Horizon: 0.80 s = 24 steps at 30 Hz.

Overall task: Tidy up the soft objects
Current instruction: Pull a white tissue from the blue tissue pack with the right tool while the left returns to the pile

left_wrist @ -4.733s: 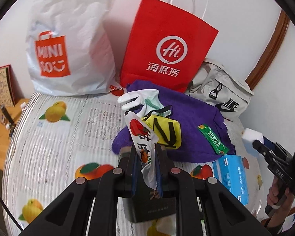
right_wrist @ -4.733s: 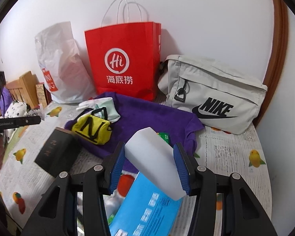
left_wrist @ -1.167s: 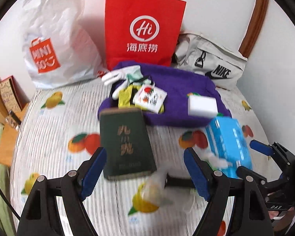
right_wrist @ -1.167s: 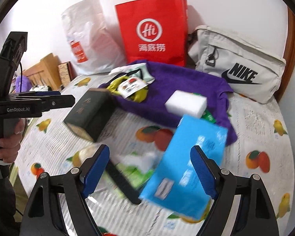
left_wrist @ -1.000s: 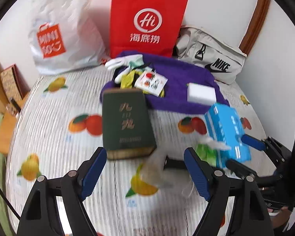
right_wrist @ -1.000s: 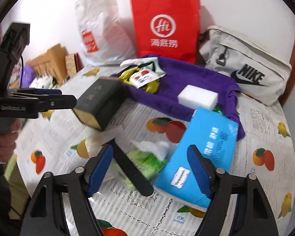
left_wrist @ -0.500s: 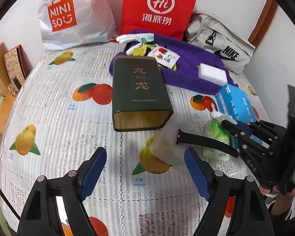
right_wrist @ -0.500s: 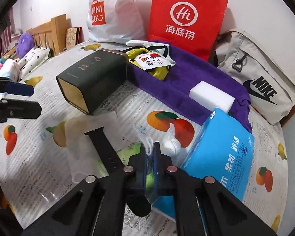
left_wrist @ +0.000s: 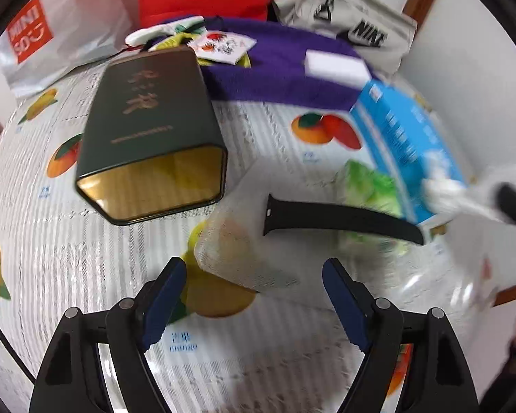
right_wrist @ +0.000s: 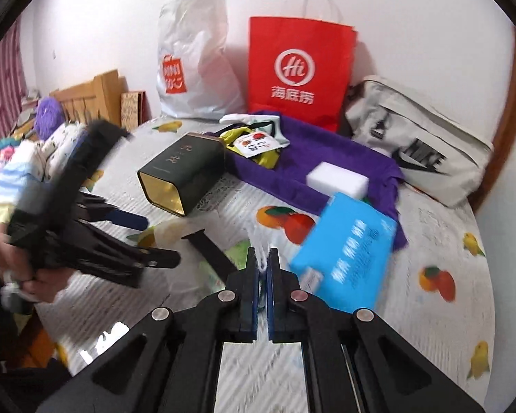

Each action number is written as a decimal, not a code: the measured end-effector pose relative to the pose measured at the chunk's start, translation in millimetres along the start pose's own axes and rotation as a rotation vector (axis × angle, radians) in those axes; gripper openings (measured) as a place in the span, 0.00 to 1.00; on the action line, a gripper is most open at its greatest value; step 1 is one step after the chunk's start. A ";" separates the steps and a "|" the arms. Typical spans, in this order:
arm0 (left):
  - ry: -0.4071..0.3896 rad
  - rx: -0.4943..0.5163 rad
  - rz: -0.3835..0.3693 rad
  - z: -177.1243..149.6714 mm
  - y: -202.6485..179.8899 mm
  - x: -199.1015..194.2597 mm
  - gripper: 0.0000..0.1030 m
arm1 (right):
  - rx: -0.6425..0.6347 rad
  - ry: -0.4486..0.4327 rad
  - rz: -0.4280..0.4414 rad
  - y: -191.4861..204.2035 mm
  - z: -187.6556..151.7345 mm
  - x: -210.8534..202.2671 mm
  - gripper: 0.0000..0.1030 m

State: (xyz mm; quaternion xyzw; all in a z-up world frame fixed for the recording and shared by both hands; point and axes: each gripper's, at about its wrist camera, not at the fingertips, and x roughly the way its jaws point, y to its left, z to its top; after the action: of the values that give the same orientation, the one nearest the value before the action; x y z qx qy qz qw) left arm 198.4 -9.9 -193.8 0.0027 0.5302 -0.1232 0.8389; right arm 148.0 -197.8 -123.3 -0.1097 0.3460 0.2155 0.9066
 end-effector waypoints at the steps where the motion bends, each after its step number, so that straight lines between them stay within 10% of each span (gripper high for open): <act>1: -0.007 0.019 0.008 0.6 -2.8 1.7 0.78 | 0.014 0.000 0.000 -2.0 -3.4 -5.7 0.03; 16: -0.015 0.120 0.080 9.9 -31.6 22.0 0.97 | 0.168 0.056 0.004 -26.6 -51.3 -27.6 0.03; 24: -0.068 0.191 0.046 0.3 -47.1 10.5 0.40 | 0.176 0.071 0.022 -20.4 -60.2 -23.1 0.03</act>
State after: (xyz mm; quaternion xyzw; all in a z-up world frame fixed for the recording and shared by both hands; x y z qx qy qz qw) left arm 193.1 -57.7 -197.0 0.0908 0.4871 -0.1538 0.8549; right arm 107.2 -244.0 -151.0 -0.0336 0.3968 0.1904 0.8973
